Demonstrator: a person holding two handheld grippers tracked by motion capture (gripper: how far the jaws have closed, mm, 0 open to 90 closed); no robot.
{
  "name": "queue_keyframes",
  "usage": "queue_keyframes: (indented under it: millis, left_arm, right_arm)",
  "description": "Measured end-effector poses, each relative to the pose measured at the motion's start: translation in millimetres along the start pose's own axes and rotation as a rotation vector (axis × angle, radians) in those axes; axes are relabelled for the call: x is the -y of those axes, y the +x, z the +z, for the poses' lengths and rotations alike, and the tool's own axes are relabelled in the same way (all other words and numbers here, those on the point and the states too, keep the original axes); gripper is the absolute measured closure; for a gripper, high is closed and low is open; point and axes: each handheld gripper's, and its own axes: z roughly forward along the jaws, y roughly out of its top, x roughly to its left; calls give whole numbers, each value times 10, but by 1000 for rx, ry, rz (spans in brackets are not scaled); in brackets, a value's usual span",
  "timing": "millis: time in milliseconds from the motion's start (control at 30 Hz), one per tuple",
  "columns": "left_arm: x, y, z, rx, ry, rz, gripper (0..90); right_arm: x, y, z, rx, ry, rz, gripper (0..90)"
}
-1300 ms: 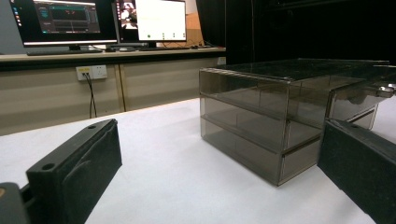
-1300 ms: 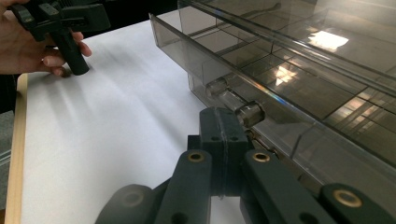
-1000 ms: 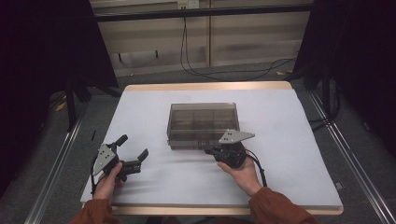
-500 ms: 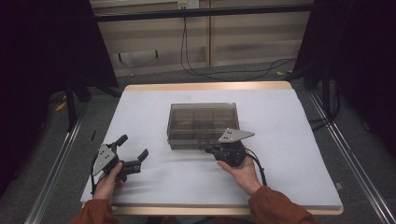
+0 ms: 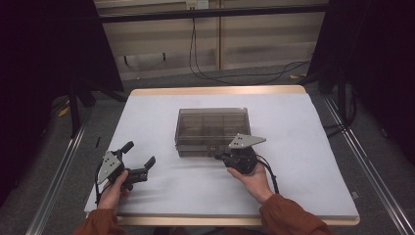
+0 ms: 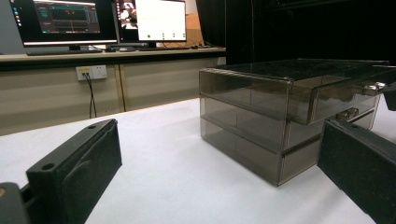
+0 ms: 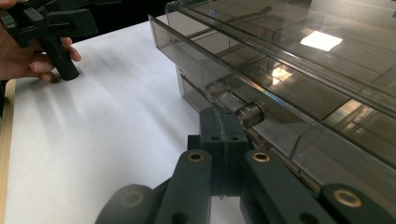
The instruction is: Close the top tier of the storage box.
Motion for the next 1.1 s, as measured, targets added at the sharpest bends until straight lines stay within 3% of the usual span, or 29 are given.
queue_keyframes:
  millis: [1100]
  left_arm:
    - [0,-1,0,0,0,0,0]
  right_arm:
    - [-44,-55,41,7,-1,-7,900]
